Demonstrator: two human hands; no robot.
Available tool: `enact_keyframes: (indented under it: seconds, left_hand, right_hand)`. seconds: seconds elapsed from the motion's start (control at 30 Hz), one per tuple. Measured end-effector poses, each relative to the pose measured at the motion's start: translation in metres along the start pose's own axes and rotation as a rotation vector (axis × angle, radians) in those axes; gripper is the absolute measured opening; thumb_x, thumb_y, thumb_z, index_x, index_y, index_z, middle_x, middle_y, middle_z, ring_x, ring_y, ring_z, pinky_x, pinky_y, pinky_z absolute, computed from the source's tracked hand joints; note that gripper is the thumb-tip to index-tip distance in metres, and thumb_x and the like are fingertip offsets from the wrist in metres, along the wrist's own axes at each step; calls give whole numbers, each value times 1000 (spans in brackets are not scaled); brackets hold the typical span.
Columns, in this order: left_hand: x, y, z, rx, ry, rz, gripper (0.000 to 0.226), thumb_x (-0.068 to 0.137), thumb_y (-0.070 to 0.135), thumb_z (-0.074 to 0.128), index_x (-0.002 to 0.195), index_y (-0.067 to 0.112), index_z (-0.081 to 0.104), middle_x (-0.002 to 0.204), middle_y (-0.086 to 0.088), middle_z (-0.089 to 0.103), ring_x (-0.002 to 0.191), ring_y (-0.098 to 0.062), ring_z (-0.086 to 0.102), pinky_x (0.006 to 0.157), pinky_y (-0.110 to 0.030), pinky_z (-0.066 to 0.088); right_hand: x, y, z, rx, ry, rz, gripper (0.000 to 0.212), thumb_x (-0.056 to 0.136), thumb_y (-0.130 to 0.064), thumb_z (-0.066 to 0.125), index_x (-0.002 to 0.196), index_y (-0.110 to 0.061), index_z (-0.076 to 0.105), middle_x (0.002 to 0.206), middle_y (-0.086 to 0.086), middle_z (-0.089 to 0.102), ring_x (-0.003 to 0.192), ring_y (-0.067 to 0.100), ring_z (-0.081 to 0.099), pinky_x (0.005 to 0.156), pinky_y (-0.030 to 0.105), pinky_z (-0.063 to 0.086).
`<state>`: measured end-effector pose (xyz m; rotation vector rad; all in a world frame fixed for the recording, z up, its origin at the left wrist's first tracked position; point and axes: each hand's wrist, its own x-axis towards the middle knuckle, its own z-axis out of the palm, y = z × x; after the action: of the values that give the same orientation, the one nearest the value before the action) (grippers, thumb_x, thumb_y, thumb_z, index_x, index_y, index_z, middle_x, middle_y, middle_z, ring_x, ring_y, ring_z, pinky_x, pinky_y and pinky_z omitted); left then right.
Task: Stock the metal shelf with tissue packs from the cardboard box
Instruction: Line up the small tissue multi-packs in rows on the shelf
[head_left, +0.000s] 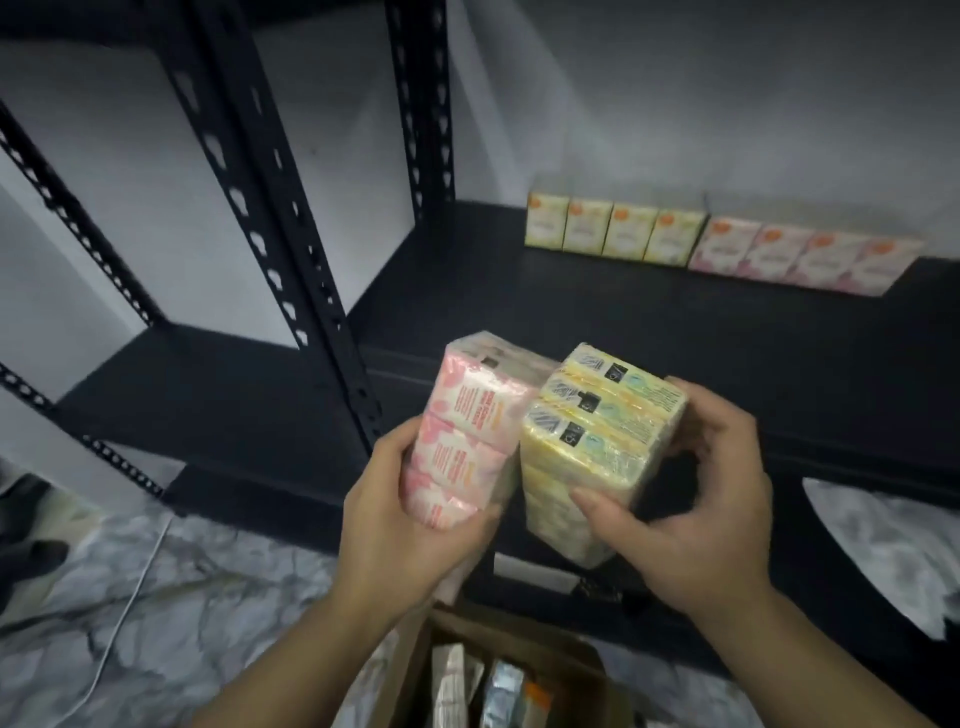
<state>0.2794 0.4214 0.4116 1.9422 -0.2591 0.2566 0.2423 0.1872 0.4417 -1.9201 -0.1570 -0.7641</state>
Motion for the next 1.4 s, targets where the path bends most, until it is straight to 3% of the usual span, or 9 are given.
enact_keyframes:
  seconds: [0.2,0.3,0.4,0.53,0.77,0.93,1.0,1.13,1.4]
  left_hand:
    - [43,46,-14,14,-14,182,86,58,43,96,127,49,46,121,37,59,112,11,61,81,-7,51]
    - [74,70,-16,29,-43,258,86,59,35,95,131,39,48,120,43,56,112,15,59,82,-4,48]
    - [107,95,-15,60,-77,341,87,61,38,94,135,38,48,119,43,57,112,16,58,82,-2,46]
    - [151,116,-10,188,-167,411,88,65,42,96,138,44,47,120,38,59,111,17,57,82,-5,46]
    - [202,96,9,694,-329,521,107,65,69,84,154,51,28,138,23,51,123,-6,52,85,-26,42]
    - [199,69,34,842,-517,573,100,64,92,64,151,53,34,140,25,50,127,-6,48,98,-34,50]
    - [195,66,42,832,-481,569,87,69,99,47,144,55,41,137,28,48,126,-4,45,95,-36,49]
    - [191,70,49,783,-404,585,59,89,78,49,141,51,52,135,26,49,125,-4,46,90,-26,32]
    - [201,82,53,757,-512,476,68,89,75,54,149,45,44,143,12,49,128,-13,46,106,-38,40]
  right_hand:
    - [47,-23,-20,104,104,3,87,73,-44,83,147,-13,48,139,-8,60,128,16,62,100,43,57]
    - [75,-28,-33,110,157,25,96,75,-63,82,152,-19,47,144,0,58,132,19,59,104,50,54]
    - [102,-37,-50,57,204,24,102,76,-75,74,158,-23,40,146,0,57,135,18,57,108,49,51]
    - [136,-50,-73,-21,232,-12,90,81,-55,81,155,-32,36,132,-8,60,123,8,61,101,28,53]
    - [164,-9,-117,-453,-142,60,79,85,-58,75,154,-41,41,149,-23,45,137,-6,39,110,22,30]
    - [150,49,-120,-843,-466,141,75,85,-72,65,152,-45,45,153,-18,49,141,12,46,113,34,39]
    - [151,54,-120,-868,-486,191,76,83,-75,65,151,-50,43,154,-21,48,141,10,45,114,41,41]
    - [154,54,-119,-860,-472,206,77,81,-76,65,150,-51,42,153,-21,47,140,12,46,112,44,44]
    - [152,48,-116,-907,-493,208,78,82,-80,59,151,-48,40,155,-17,47,141,13,45,112,44,42]
